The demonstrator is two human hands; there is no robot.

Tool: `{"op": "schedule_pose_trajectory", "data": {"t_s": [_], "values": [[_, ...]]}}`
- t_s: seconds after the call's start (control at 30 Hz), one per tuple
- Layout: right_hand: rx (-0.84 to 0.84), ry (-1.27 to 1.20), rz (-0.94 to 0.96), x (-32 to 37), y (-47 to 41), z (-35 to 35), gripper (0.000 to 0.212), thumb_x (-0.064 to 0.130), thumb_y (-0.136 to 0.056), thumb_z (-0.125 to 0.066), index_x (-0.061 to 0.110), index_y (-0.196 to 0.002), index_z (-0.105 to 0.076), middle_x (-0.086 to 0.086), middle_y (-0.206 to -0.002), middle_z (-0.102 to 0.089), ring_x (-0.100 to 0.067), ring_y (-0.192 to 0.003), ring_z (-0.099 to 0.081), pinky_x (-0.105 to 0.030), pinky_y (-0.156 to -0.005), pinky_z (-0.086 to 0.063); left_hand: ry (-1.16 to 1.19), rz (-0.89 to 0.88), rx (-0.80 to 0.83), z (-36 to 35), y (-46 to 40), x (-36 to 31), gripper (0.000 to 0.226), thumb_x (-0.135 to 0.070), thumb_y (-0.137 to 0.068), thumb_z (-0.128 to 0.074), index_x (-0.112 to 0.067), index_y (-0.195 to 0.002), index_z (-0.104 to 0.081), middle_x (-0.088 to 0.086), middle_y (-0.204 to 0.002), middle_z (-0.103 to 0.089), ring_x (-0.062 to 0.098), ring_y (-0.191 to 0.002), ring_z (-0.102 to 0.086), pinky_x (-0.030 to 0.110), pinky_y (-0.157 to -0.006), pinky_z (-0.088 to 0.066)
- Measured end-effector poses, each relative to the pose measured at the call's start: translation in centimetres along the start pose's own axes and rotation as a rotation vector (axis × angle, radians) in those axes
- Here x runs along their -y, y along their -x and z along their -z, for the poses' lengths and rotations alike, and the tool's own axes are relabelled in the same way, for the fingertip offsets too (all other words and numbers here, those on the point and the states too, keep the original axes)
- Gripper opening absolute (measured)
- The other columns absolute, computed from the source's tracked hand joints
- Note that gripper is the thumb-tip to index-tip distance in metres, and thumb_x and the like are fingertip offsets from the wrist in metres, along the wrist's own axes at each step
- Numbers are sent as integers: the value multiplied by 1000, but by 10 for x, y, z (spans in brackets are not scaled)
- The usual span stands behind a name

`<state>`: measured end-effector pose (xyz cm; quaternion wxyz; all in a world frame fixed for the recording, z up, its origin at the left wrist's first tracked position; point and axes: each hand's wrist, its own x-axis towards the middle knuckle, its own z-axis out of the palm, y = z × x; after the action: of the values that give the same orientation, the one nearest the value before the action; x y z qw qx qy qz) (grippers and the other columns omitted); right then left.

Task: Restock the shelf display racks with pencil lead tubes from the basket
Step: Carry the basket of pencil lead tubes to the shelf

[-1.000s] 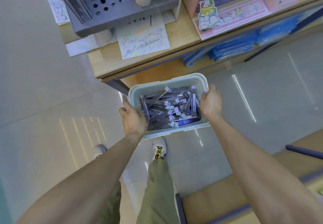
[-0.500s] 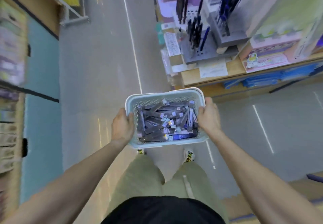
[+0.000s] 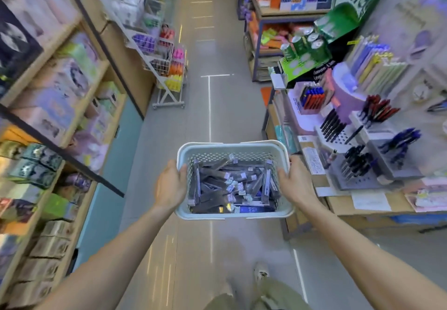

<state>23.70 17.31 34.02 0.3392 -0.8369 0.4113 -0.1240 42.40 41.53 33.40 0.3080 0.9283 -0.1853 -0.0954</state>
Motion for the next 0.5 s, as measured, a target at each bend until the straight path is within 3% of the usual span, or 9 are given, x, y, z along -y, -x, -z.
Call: {"op": "schedule_pose_trajectory", "data": {"t_s": [0.13,0.5], "values": [[-2,-25,0,34,-51,-22,14,14,-100,-53,10,-114,-52,-10,-108,-61,-30,-97,-61,-51,-84,-52,-17,-12,12,18,-65,7,25,-32,-108,-42,-9,-96,-45,12,-86,-58,38,-83,-57,41,-66,-38],[52,-26,-2,110,-277,-120,14,17,-101,-53,6,-110,-53,-15,-108,-61,-34,-100,-60,-47,-84,-50,-152,37,106,23,-309,13,25,-30,-110,-34,-8,-100,-39,9,-83,-51,29,-74,-46,39,-64,-33]]}}
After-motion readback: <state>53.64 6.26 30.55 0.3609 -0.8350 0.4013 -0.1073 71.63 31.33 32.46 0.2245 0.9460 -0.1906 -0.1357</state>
